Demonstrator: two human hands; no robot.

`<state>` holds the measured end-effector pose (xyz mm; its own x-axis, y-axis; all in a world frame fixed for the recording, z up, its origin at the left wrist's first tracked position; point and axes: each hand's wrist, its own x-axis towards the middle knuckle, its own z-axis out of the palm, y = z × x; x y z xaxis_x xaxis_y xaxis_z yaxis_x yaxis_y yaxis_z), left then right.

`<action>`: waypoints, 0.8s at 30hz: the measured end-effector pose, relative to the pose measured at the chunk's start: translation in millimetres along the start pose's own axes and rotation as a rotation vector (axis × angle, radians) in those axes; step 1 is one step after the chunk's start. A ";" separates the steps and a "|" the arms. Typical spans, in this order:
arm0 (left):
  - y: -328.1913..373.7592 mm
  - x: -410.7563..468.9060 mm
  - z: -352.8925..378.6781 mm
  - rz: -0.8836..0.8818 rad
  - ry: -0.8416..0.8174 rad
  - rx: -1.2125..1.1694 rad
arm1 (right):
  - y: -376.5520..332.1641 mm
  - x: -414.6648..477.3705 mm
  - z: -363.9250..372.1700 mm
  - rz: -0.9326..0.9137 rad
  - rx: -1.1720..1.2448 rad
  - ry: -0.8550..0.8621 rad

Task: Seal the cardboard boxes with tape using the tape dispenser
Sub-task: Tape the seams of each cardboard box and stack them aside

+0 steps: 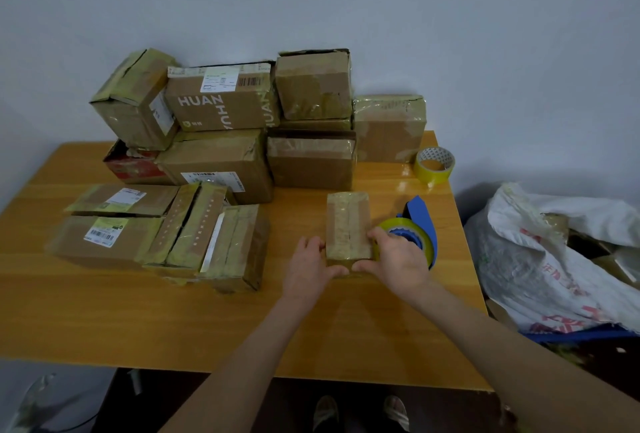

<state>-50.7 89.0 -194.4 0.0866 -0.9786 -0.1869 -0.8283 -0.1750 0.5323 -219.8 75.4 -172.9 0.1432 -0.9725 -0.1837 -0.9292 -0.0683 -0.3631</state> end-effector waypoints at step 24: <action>7.6 10.9 11.0 -0.104 0.021 -0.049 | -1.9 11.3 5.5 0.085 0.151 -0.011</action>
<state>-62.1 78.2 -201.5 0.1826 -0.9568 -0.2261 -0.7865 -0.2801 0.5504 -214.5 65.8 -179.3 0.0706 -0.9708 -0.2291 -0.8764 0.0493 -0.4790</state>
